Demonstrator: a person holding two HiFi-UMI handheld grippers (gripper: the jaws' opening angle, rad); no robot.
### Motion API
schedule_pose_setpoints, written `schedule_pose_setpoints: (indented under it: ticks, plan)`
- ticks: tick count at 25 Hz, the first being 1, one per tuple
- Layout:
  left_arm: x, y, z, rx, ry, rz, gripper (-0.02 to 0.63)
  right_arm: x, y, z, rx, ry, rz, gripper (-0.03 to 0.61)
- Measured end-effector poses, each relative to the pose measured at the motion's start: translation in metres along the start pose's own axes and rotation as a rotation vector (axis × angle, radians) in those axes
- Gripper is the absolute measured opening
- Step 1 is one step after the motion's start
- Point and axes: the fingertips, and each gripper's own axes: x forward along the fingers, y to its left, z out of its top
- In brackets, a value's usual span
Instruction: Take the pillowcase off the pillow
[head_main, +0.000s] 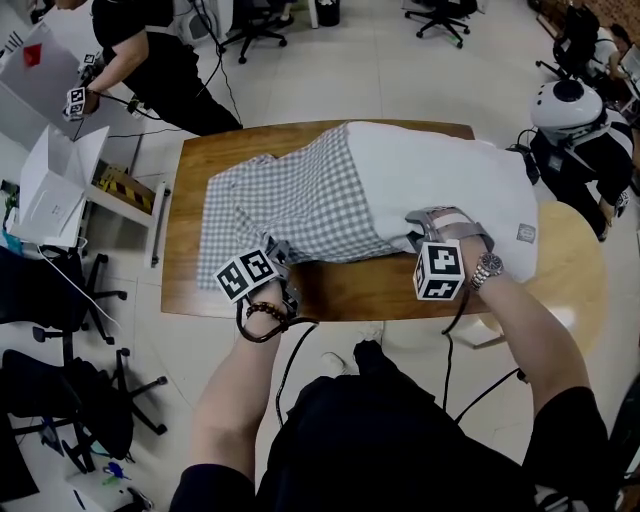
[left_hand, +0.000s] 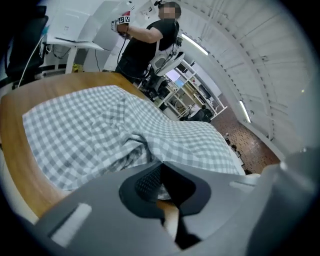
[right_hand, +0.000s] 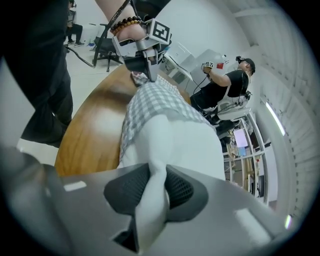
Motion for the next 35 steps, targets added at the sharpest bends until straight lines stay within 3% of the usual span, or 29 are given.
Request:
schedule_pose_setpoints:
  ticks: [6,17,20,22,25,27,31,35]
  plan:
    - [-0.023,0.019,0.023,0.017,-0.048,0.087,0.005,-0.018,-0.005,-0.007,0.015,0.023,-0.012,0.029]
    - [-0.075,0.063,0.061,0.027,-0.157,0.188,0.005,-0.048,0.015,-0.053,0.075,0.09,0.0,0.023]
    - [-0.079,0.06,0.055,0.11,-0.125,0.182,0.006,-0.049,0.025,-0.047,0.083,0.089,0.009,0.054]
    - [-0.079,0.052,0.049,0.195,-0.101,0.186,0.019,-0.051,0.029,-0.041,0.085,0.073,0.025,0.142]
    - [-0.082,0.038,0.052,0.342,-0.117,0.249,0.197,-0.063,0.032,-0.036,0.095,0.038,0.076,0.239]
    - [-0.084,0.027,0.058,0.422,-0.131,0.265,0.213,-0.076,0.031,-0.032,0.103,0.018,0.118,0.284]
    - [-0.086,0.007,0.065,0.503,-0.14,0.242,0.219,-0.101,0.031,-0.012,0.106,-0.018,0.178,0.288]
    - [-0.08,-0.011,0.07,0.558,-0.138,0.209,0.233,-0.112,0.014,0.012,0.117,-0.055,0.159,0.288]
